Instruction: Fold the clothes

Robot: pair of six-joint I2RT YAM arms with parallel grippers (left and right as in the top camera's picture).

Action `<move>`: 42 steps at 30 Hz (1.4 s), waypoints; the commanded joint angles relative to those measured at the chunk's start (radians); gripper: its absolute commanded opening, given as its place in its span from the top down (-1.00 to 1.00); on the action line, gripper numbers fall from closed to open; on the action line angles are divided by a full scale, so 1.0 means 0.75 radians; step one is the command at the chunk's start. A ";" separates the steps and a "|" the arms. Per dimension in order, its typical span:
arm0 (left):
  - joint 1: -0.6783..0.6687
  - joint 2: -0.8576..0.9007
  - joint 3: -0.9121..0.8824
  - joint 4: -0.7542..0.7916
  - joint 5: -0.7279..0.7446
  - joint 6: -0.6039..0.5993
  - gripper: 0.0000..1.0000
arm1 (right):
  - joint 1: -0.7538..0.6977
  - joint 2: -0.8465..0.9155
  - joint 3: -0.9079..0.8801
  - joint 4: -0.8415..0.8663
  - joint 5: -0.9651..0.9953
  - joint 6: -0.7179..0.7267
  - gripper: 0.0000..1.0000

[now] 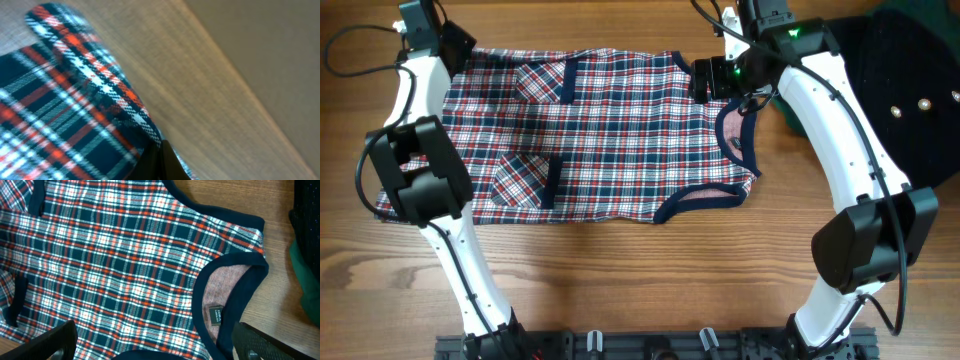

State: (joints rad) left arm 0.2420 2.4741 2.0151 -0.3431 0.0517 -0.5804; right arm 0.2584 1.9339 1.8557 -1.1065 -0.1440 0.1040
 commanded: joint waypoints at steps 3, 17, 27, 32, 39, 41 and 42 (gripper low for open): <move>-0.054 -0.043 0.014 0.151 -0.054 0.070 0.92 | -0.001 0.009 -0.014 -0.003 0.023 0.007 -1.00; -0.098 -0.043 0.014 0.152 -0.158 0.175 -0.99 | -0.001 0.009 -0.014 0.006 0.018 0.011 -1.00; -0.138 -0.044 0.014 -0.196 -0.059 0.031 -0.99 | -0.001 0.009 -0.014 0.027 0.018 0.015 -1.00; -0.125 -0.176 0.014 -0.254 -0.044 0.292 -0.99 | -0.001 0.009 -0.014 0.039 0.019 0.011 -0.99; -0.125 -0.193 0.014 -0.486 -0.044 0.386 0.92 | -0.001 0.009 -0.014 0.077 0.018 0.045 -0.99; -0.125 -0.187 0.014 -0.491 -0.044 0.403 0.92 | -0.001 0.009 -0.014 0.074 0.017 0.046 -0.99; -0.125 -0.176 0.014 -0.492 -0.044 0.422 0.92 | -0.001 0.009 -0.014 0.072 0.016 0.051 -1.00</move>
State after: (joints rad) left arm 0.1432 2.3356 2.0205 -0.7113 0.0074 -0.3126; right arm 0.2584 1.9339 1.8557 -1.0523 -0.1444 0.1238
